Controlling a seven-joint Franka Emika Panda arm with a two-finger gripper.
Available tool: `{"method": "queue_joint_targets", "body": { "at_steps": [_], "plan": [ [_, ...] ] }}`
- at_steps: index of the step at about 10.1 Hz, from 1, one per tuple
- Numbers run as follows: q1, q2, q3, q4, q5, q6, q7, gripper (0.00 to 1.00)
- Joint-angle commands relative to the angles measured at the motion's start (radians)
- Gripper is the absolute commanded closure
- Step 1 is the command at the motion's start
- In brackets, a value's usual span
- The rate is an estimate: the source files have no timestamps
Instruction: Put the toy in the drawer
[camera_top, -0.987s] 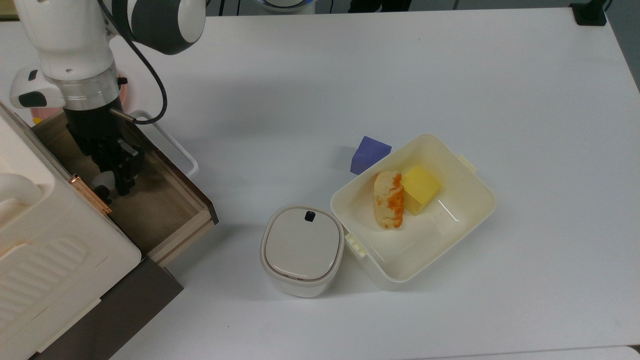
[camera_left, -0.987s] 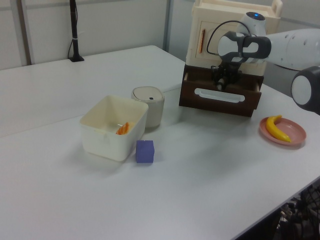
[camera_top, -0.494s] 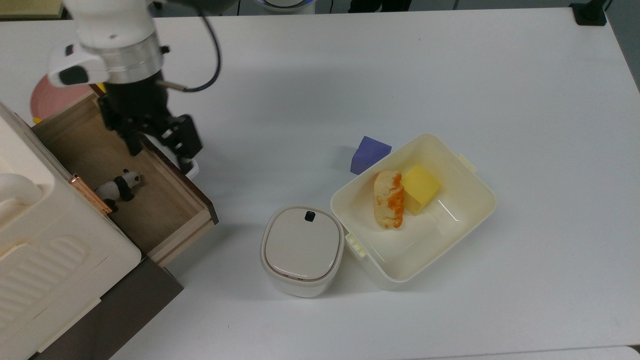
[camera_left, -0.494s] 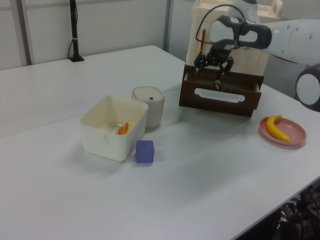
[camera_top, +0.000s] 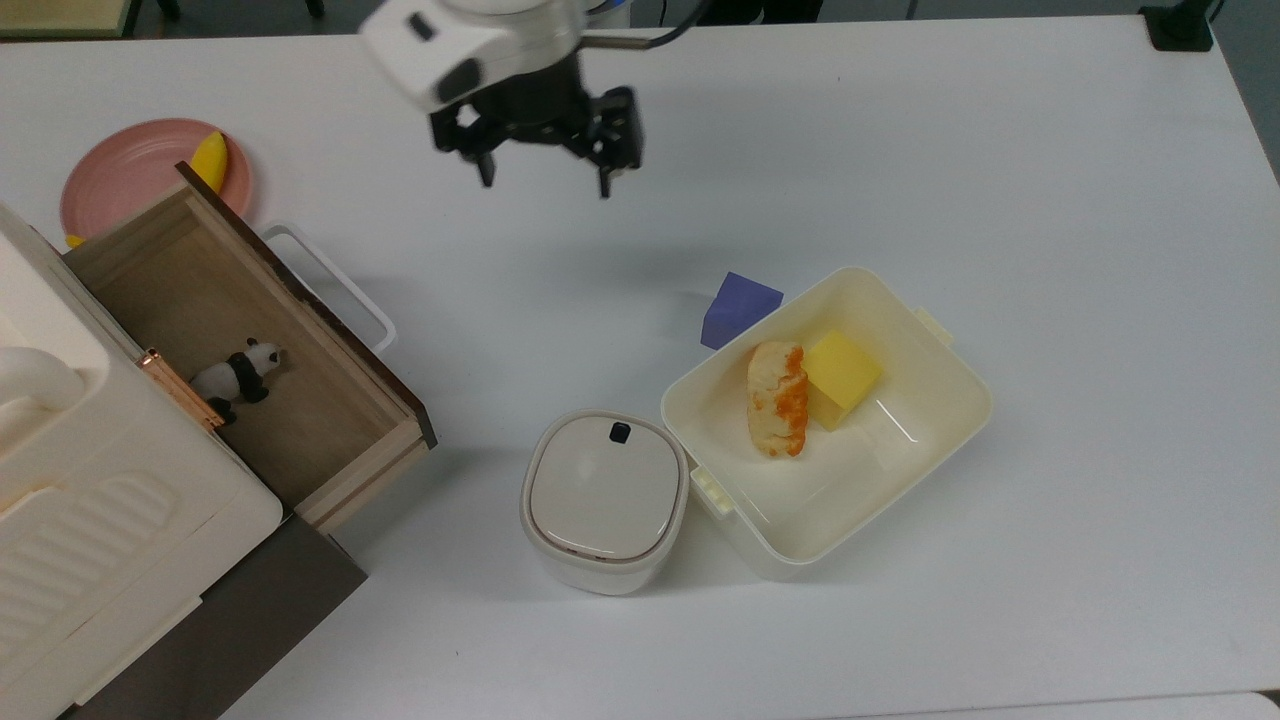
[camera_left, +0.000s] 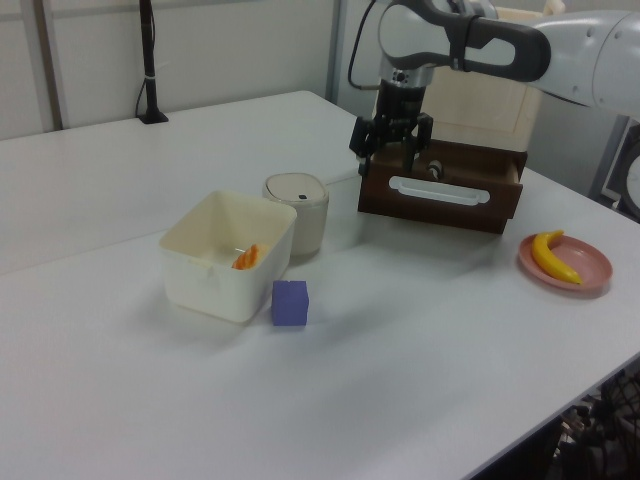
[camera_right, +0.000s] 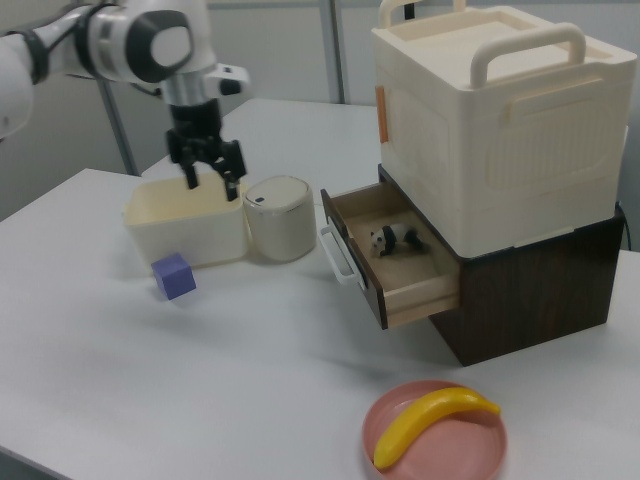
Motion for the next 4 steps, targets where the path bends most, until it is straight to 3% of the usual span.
{"method": "queue_joint_targets", "body": {
  "at_steps": [1, 4],
  "plan": [
    [-0.020, -0.134, 0.060, -0.157, -0.066, -0.030, -0.096, 0.00],
    [-0.033, -0.136, 0.055, -0.154, -0.060, -0.031, -0.086, 0.00]
  ]
}}
